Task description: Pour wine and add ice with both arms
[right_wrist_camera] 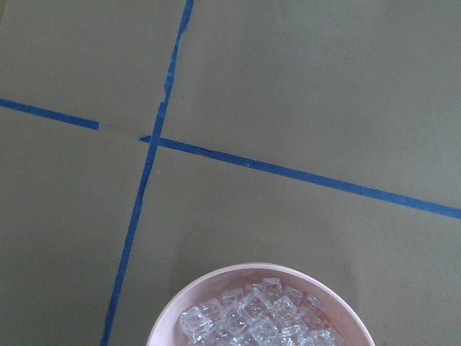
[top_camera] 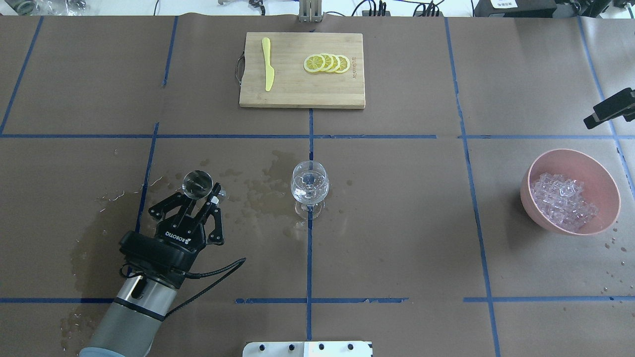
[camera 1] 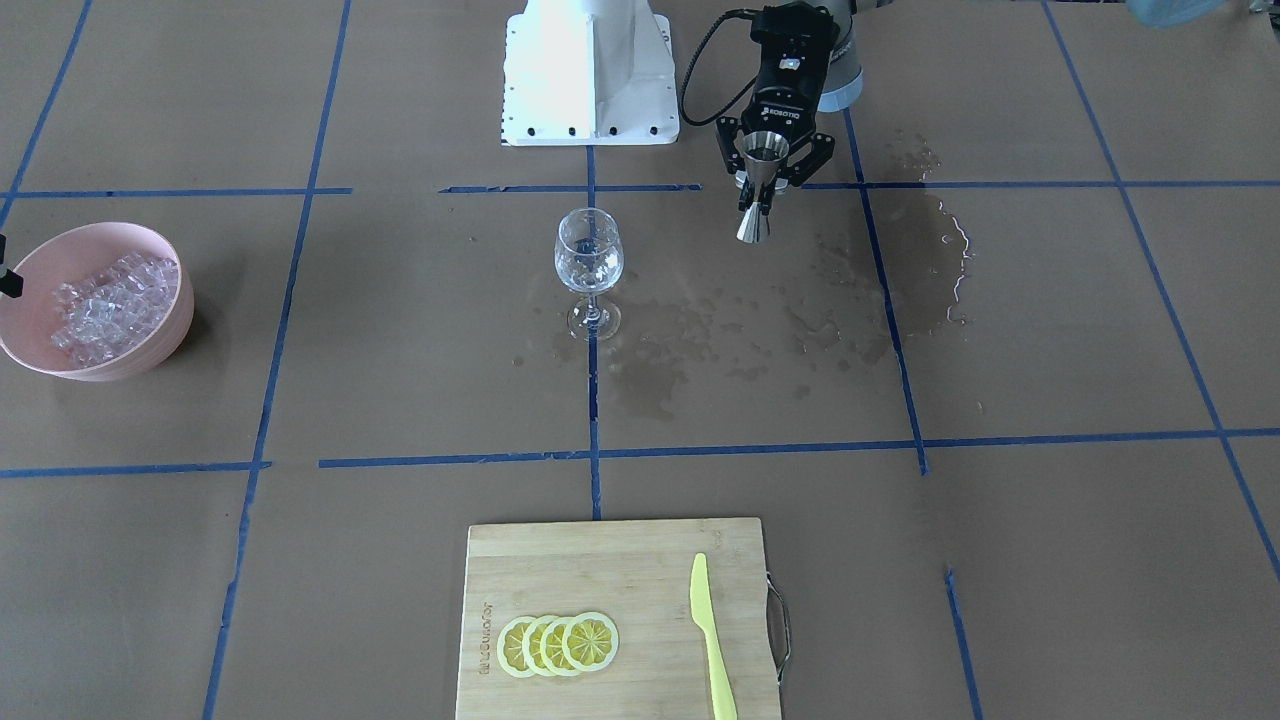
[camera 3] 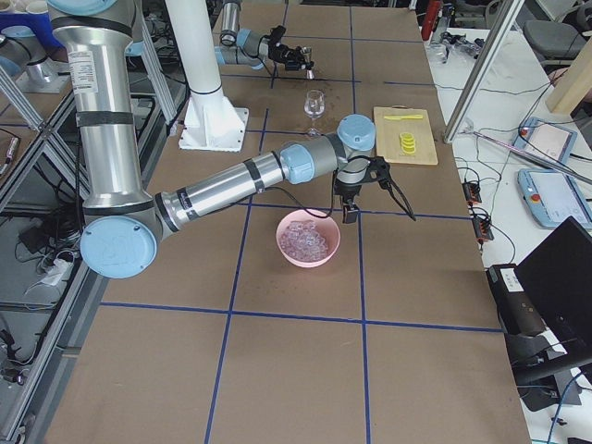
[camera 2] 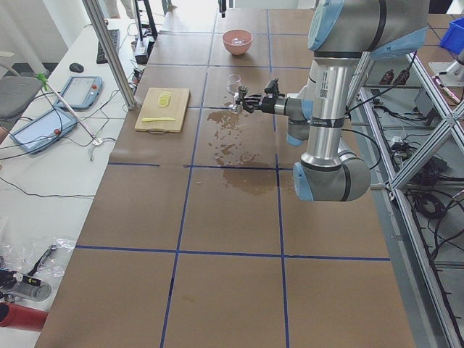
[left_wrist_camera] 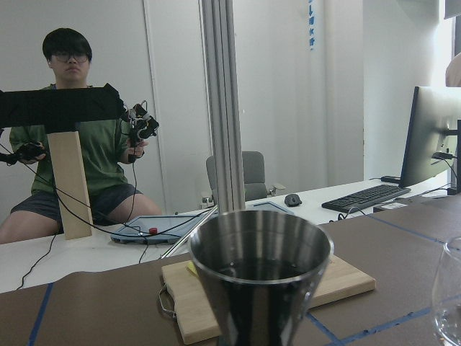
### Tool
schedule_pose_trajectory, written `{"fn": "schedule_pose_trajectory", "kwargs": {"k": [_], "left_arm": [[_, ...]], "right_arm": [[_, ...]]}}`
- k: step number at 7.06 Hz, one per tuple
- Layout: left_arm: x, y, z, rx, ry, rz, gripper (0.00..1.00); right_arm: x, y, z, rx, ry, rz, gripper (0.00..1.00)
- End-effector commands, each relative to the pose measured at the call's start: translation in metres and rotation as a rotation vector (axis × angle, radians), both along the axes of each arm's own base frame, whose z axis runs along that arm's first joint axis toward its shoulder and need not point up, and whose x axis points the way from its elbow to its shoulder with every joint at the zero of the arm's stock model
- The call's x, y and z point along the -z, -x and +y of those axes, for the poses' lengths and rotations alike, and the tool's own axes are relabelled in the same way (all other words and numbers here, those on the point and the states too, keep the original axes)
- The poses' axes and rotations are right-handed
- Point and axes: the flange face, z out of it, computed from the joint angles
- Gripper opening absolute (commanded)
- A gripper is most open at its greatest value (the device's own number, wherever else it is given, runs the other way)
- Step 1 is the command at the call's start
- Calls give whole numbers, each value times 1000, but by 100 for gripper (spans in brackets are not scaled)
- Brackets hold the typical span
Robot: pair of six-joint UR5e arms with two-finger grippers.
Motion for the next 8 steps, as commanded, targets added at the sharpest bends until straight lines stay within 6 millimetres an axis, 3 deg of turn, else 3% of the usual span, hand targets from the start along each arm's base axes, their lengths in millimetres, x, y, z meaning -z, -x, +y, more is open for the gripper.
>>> {"fn": "schedule_pose_trajectory", "kwargs": {"k": [1,2,3,5,7,8], "left_arm": [[23,-9,-17,-12,-16,-35,0],[40,-28,-23,-3,-10,-174,0],[75,-41,-34,19,-20,-256,0],[81,-48,-42,18,-43,-381,0],[85,-52,-48,36,-83,-556,0],[96,-61,-49,34,-92,-637,0]], "right_arm": [[9,16,9,20,-2,-3,100],[3,21,14,32,10,1,100],[4,21,15,31,-4,-4,100],[-10,20,24,27,-14,-8,100],[-9,20,24,26,-17,-11,100],[-9,21,24,19,-6,-11,100]]}}
